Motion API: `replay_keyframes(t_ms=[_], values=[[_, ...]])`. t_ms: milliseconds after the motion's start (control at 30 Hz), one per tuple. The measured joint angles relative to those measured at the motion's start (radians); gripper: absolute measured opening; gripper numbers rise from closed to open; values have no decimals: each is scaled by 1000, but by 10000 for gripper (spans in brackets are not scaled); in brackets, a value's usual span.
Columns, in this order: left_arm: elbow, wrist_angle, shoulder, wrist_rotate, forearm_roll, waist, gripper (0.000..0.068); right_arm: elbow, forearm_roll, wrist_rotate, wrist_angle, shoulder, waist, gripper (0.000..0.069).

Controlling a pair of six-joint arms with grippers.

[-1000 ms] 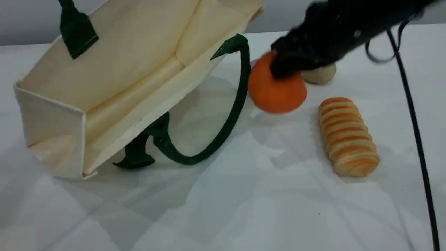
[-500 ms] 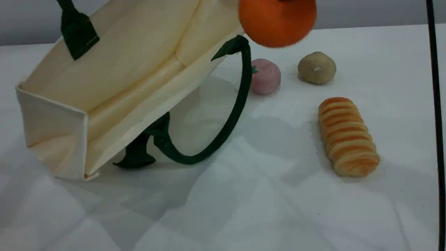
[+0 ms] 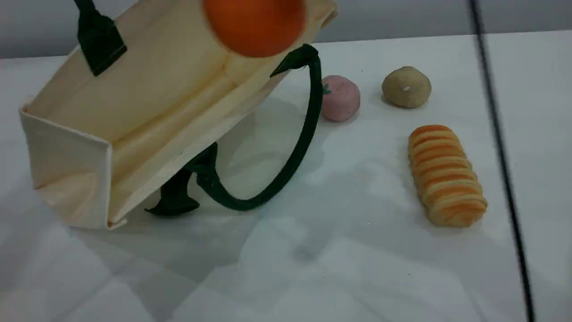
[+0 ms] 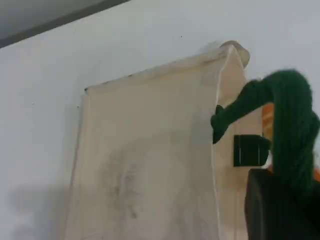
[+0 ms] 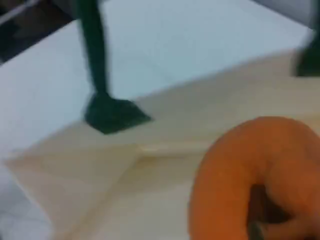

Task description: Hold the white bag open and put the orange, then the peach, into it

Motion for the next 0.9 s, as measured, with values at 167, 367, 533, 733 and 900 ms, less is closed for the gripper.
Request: replay_keyframes(t_ms=[167, 367, 533, 733, 900], values=[[0, 1, -4, 0, 0, 0, 83, -74, -1, -1, 4, 108, 32, 34], [0, 1, -4, -1, 0, 0, 83, -163, -2, -1, 21, 240, 88, 34], [0, 1, -4, -2, 0, 0, 83, -192, -9, -6, 11, 290, 95, 48], [0, -1, -4, -2, 6, 0, 83, -198, -16, -10, 19, 289, 95, 257], [0, -4, -4, -2, 11, 0, 83, -198, -33, -7, 7, 261, 82, 523]])
